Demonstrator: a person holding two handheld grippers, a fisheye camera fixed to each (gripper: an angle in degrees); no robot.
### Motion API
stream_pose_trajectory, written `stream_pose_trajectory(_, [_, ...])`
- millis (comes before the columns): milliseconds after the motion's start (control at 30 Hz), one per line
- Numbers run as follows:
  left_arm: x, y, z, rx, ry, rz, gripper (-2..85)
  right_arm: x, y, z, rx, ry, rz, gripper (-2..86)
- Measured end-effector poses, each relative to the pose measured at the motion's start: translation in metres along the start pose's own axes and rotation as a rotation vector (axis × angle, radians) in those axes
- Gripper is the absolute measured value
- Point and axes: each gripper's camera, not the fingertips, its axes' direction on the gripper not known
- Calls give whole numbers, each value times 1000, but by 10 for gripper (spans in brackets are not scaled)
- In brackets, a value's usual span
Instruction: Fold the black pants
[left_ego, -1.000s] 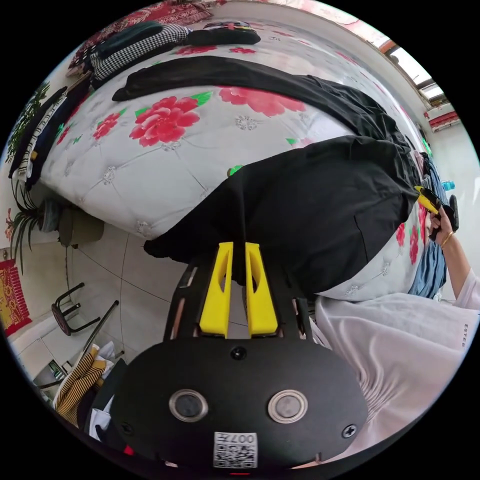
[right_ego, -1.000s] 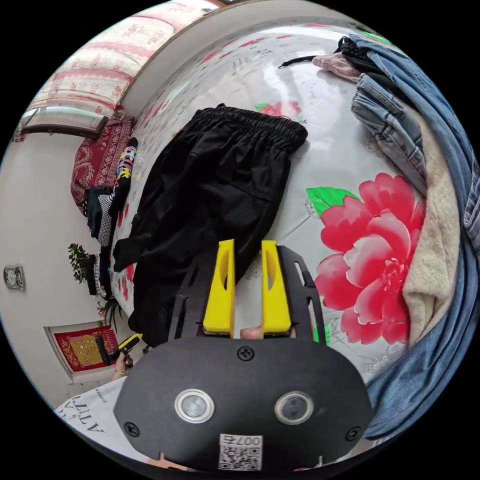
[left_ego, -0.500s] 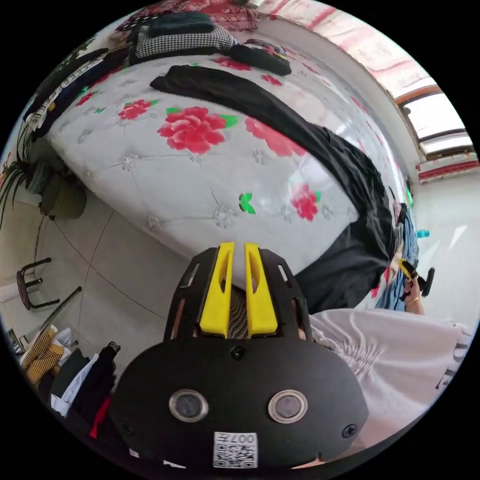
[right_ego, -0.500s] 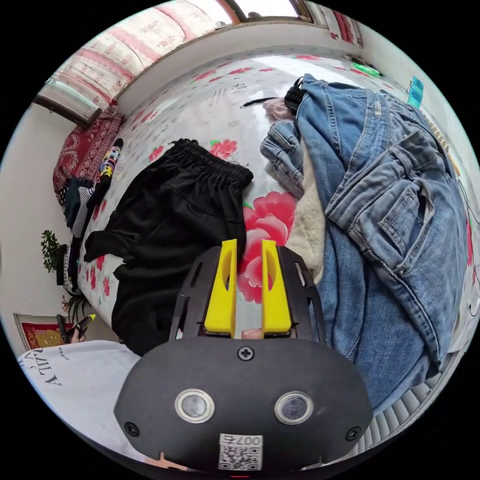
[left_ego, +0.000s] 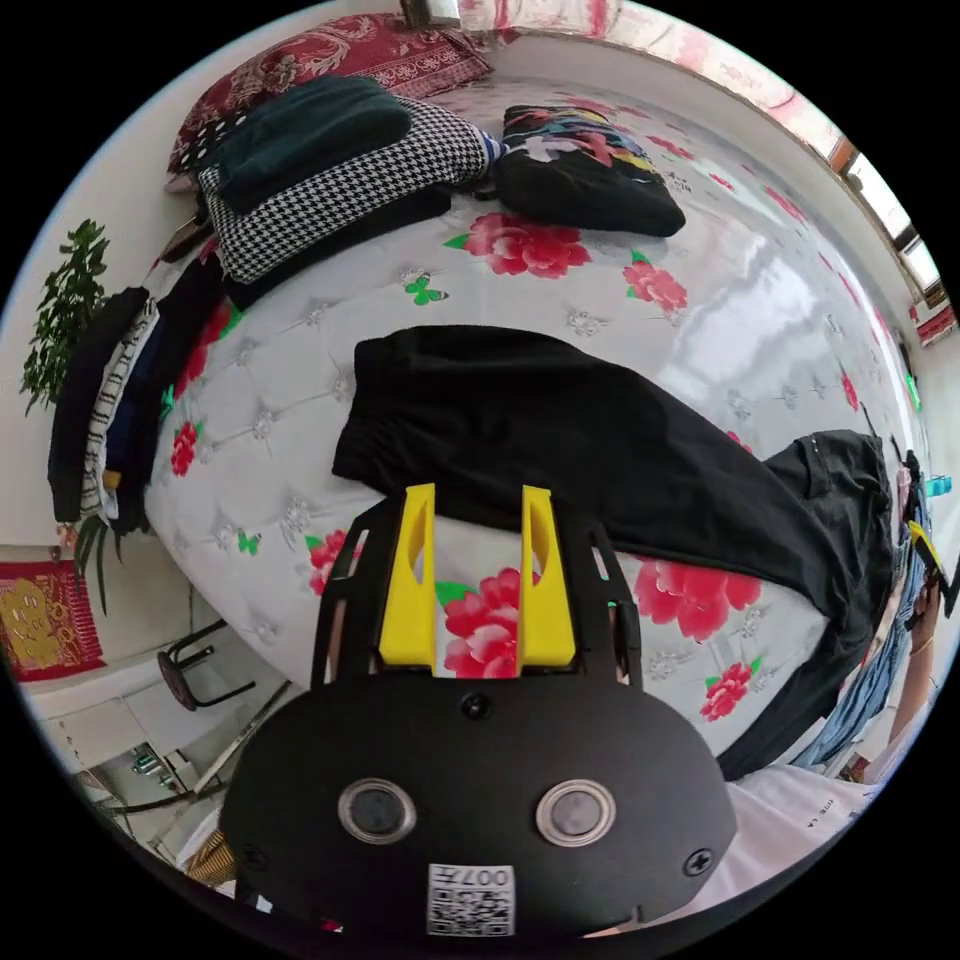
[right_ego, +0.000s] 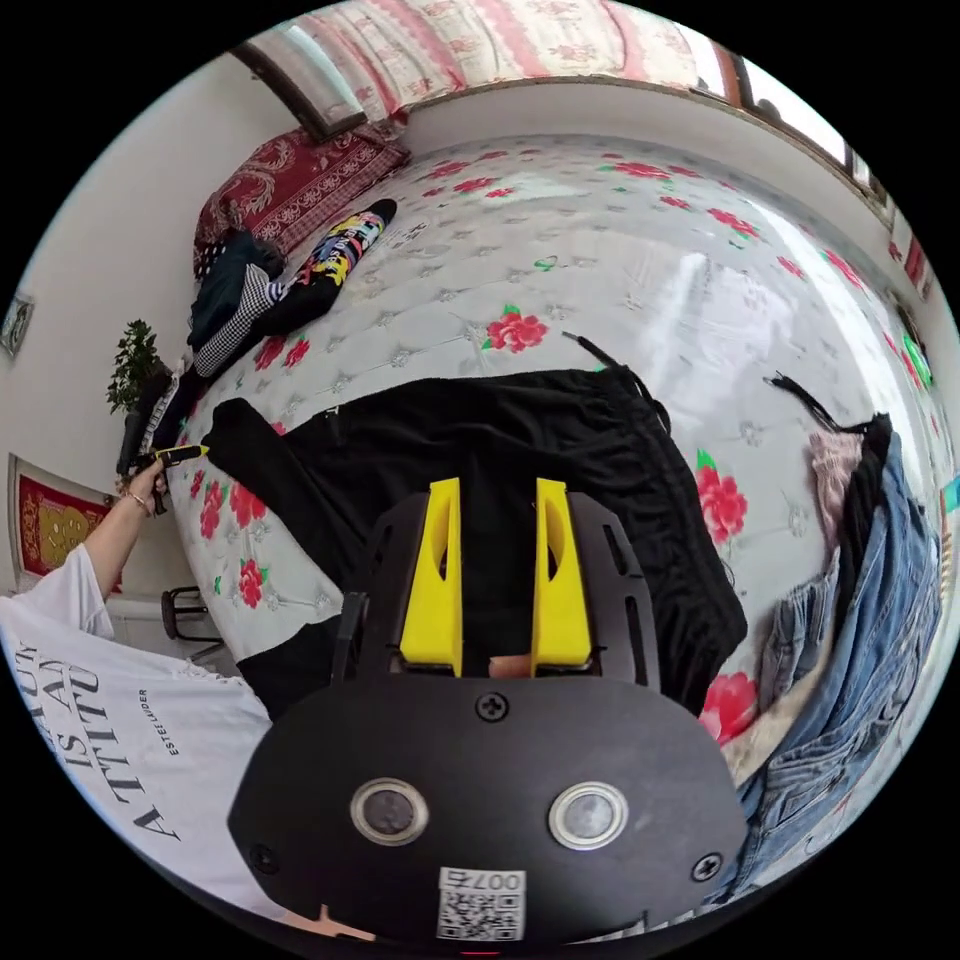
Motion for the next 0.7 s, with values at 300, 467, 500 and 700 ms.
stream_pose_trajectory(300, [-3,-6,28,50,5,2,44,-3,-113,114,-320,207,-31,109])
stream_pose_trajectory(467, [4,15,22,70,-46,19,-5,8,-115,106,-257,166,-23,44])
stream_pose_trajectory(500, [1,25,17,72,-42,-3,-7,4,-115,107,-280,218,-85,26])
stream_pose_trajectory(700, [-17,120,-17,134,82,-129,-9,20,-127,76,-105,424,-38,9])
